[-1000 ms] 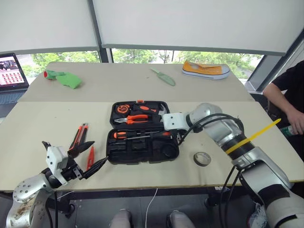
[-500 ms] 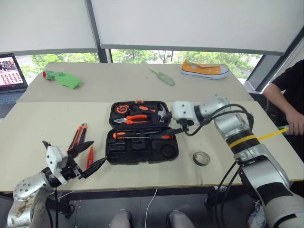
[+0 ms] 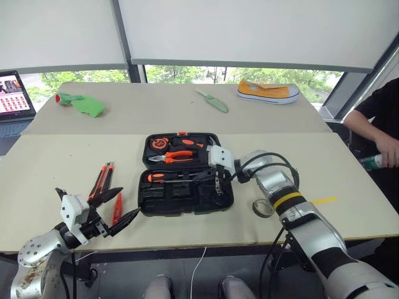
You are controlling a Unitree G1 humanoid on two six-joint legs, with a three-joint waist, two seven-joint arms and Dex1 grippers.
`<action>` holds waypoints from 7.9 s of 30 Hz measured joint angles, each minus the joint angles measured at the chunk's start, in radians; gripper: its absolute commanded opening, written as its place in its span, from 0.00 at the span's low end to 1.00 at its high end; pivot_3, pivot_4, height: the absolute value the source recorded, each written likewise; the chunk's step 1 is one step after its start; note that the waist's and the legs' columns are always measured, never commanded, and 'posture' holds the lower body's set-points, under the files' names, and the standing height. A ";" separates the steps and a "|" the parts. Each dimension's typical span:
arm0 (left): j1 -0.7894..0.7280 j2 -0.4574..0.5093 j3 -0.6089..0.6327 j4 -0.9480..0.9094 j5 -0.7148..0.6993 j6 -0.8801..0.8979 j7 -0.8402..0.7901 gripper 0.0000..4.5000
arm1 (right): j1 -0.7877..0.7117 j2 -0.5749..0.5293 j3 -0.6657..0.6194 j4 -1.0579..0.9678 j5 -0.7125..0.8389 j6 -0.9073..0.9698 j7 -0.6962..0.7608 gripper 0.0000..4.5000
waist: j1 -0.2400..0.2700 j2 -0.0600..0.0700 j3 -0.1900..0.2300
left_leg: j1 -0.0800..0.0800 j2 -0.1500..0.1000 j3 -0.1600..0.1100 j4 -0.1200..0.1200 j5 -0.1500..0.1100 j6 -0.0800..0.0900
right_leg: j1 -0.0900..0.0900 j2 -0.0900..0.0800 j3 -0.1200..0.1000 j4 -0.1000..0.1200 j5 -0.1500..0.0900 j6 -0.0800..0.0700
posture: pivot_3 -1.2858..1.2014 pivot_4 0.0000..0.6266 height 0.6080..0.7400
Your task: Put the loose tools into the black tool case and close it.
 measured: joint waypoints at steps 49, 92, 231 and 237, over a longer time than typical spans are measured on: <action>0.079 0.034 0.170 -0.565 -0.631 1.152 1.251 1.00 | 0.511 -0.298 -0.352 -0.761 0.492 0.007 0.216 0.97 | 0.005 -0.009 0.002 | 0.008 -0.001 -0.001 -0.008 -0.002 -0.004 | 0.002 -0.001 0.002 -0.001 -0.003 -0.002 | 0.52 0.24 1.00; -0.832 0.257 -0.678 0.318 0.453 0.151 -0.272 0.10 | 0.707 -0.430 -0.427 -1.001 0.513 0.172 0.028 1.00 | 0.028 -0.006 0.003 | -0.003 -0.002 -0.003 -0.005 0.000 -0.003 | -0.002 0.003 0.001 -0.005 -0.001 0.002 | 0.52 0.24 1.00; -0.446 0.142 -0.031 0.048 0.007 1.036 0.684 0.37 | 0.800 -0.360 -0.437 -1.028 0.657 0.166 0.006 1.00 | 0.020 -0.008 0.000 | -0.001 -0.001 -0.004 0.000 0.002 -0.003 | 0.001 0.000 -0.001 -0.001 0.002 0.001 | 0.52 0.24 1.00; -0.454 0.284 -0.147 -0.022 -0.061 0.667 -0.005 0.37 | 0.836 -0.419 -0.503 -1.015 0.656 0.164 0.014 1.00 | 0.036 -0.009 0.001 | -0.004 -0.003 -0.003 0.000 -0.002 -0.010 | 0.000 -0.004 -0.003 -0.004 -0.002 -0.005 | 0.52 0.24 1.00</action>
